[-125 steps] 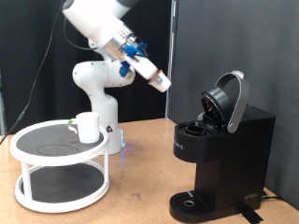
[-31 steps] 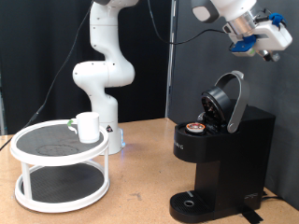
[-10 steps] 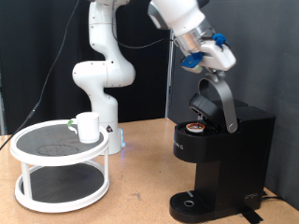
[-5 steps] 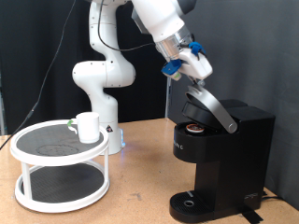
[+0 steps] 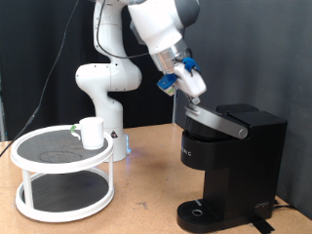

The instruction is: Make a cup of coffee with the keurig machine

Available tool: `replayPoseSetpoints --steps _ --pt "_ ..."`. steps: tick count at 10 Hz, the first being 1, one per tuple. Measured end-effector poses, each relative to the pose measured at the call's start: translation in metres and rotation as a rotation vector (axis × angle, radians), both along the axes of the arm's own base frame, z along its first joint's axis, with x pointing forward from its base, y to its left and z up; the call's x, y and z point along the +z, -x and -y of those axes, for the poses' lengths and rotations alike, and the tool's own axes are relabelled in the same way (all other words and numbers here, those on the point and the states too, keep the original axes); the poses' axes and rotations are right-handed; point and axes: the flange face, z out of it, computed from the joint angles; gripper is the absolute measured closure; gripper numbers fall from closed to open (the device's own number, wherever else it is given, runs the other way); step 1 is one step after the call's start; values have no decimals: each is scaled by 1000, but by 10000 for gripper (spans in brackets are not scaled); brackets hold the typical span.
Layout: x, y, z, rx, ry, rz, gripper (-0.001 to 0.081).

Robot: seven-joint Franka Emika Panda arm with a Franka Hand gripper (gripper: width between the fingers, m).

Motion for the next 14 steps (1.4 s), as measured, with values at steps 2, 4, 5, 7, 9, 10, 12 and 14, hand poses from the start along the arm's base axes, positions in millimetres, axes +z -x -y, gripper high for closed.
replayPoseSetpoints --steps 2,4,5,7,9,10,12,14 --pt "-13 3 7 -8 18 9 806" --pt "-24 7 10 -19 32 14 806" --pt "-30 8 12 -20 37 12 806" --pt "-40 11 14 -27 44 7 806" --pt "-41 11 14 -27 44 5 806" --pt "-41 11 14 -28 42 6 806" --pt "-38 9 15 -46 -9 35 806" --pt "-30 8 21 -68 -68 76 806"
